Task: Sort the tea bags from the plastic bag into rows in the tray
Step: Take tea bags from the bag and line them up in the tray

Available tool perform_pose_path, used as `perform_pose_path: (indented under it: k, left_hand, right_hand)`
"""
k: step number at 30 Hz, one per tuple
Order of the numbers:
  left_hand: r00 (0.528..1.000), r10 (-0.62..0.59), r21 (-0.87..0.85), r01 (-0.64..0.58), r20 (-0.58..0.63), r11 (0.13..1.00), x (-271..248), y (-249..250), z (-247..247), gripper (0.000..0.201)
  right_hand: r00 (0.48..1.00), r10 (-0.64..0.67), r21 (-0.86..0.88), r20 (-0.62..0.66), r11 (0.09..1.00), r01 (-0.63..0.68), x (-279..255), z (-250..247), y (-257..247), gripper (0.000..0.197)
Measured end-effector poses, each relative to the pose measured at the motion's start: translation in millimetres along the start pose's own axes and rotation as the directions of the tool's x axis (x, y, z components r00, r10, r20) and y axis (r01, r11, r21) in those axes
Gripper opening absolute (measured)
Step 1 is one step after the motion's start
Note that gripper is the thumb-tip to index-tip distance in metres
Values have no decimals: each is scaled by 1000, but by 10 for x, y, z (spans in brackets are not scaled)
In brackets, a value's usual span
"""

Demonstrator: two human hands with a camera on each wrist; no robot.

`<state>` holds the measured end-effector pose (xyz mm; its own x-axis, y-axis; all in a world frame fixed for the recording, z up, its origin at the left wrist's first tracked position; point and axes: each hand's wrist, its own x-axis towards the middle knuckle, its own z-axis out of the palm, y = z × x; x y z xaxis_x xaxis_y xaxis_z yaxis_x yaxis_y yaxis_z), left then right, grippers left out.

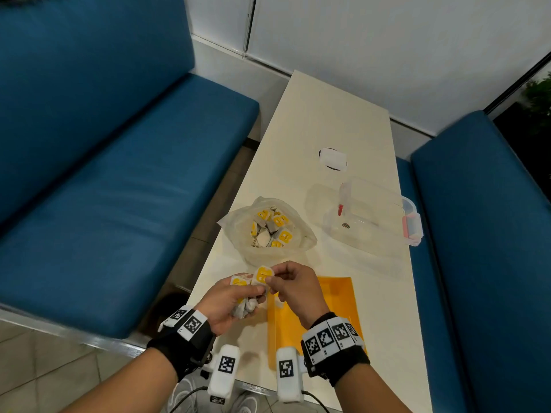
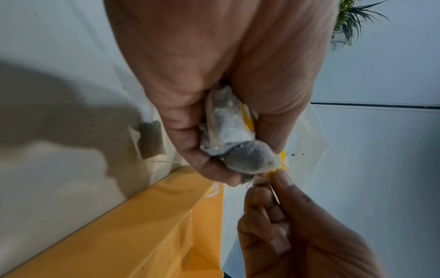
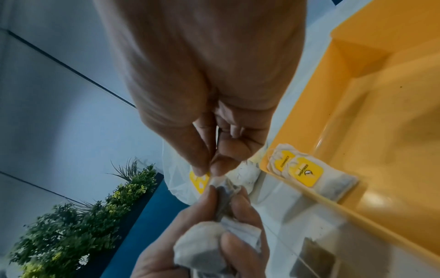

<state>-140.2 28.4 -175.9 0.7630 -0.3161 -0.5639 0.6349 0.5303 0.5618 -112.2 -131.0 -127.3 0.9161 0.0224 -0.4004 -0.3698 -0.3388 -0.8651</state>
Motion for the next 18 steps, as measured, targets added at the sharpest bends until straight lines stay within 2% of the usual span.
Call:
perform_pose_path:
  k: [4,9,13,18]
  left_hand:
    - [1000,-4,5,4,-2,1000,3,8,4,25]
    - [1000,-5,-6,5,-30,1000,9,18,-18,36]
    - [997,-20,7,21,-71,1000,45,-3,-66,38]
    - [990,-14,89,27,-142,996,92,-56,-1,29]
  right_hand:
    - [1000,-28,-10,6,1000,28,-4,-21,-28,7]
    - [992,-93,81,-88,992,100,28,-324,-155,3]
    - [992,-105,-78,-77,992,98,56,-549,-103,2]
    - [999,40,-205,29,978,-33,76,-637,216,11]
